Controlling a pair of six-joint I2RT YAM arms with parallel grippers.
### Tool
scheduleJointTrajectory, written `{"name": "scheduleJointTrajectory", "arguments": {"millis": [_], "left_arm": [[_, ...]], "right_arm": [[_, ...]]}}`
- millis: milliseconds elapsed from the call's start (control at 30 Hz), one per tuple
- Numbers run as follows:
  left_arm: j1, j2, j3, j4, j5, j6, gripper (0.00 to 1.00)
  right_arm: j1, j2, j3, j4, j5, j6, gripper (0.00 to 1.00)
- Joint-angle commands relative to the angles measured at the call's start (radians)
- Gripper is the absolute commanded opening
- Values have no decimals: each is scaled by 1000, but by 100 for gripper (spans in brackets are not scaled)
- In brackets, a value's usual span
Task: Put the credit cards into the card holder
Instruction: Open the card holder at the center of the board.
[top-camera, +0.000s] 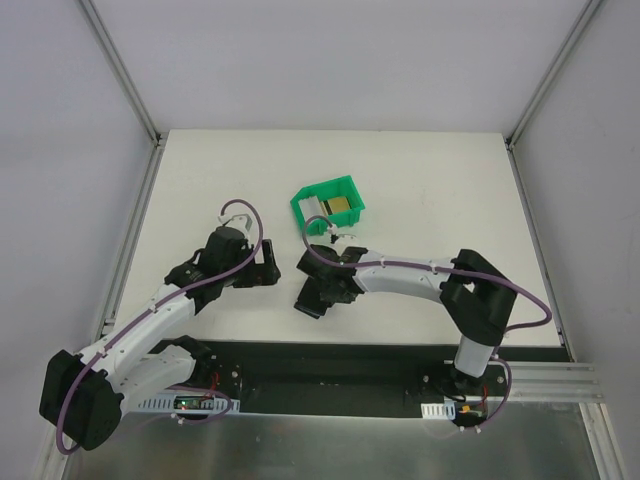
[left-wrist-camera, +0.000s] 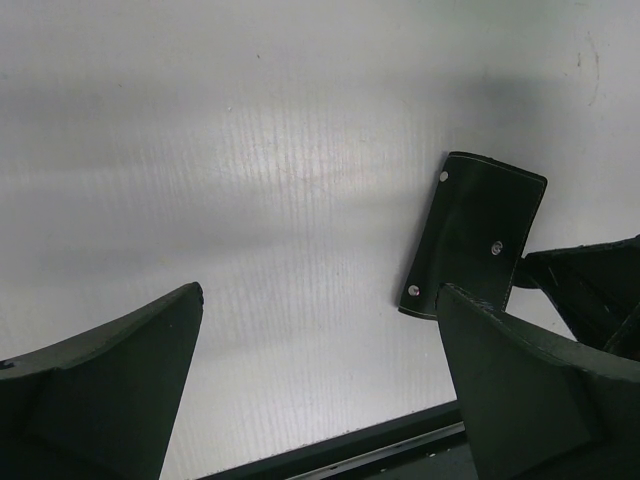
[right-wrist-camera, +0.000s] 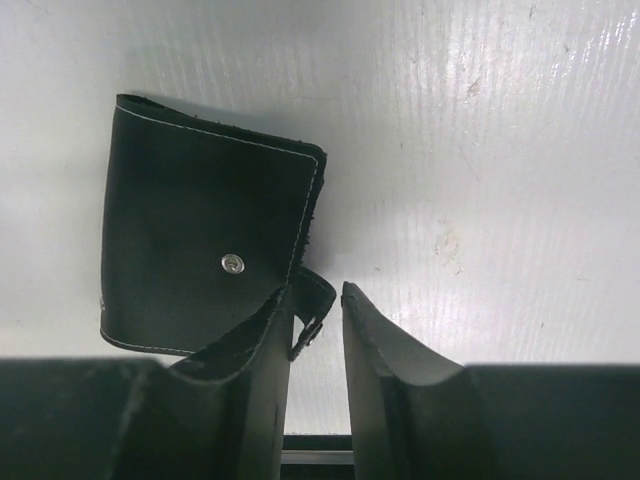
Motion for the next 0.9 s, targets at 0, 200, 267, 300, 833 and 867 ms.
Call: {"name": "scheduleJointTrajectory", "arguments": {"millis": [0, 200, 267, 300, 833, 867], "left_arm": [[8, 5, 30, -4, 36, 42, 99], [-15, 25, 37, 2, 53, 73, 99], [-41, 40, 45, 0, 34, 82, 99], [-57, 48, 50, 0, 24, 87, 99], [-298, 267, 214, -24, -136, -37, 99], [-298, 266, 214, -24, -150, -49, 99]], "right_arm": [[-6, -64, -27, -14, 22, -4, 26], [-14, -111, -125, 69, 8, -47, 1], [-20, -143, -182, 141, 2, -67, 1], [-26, -165, -214, 185, -10, -86, 1], [-57, -530, -570, 884, -170, -240, 1], [-58, -544, -558, 887, -175, -245, 1]]}}
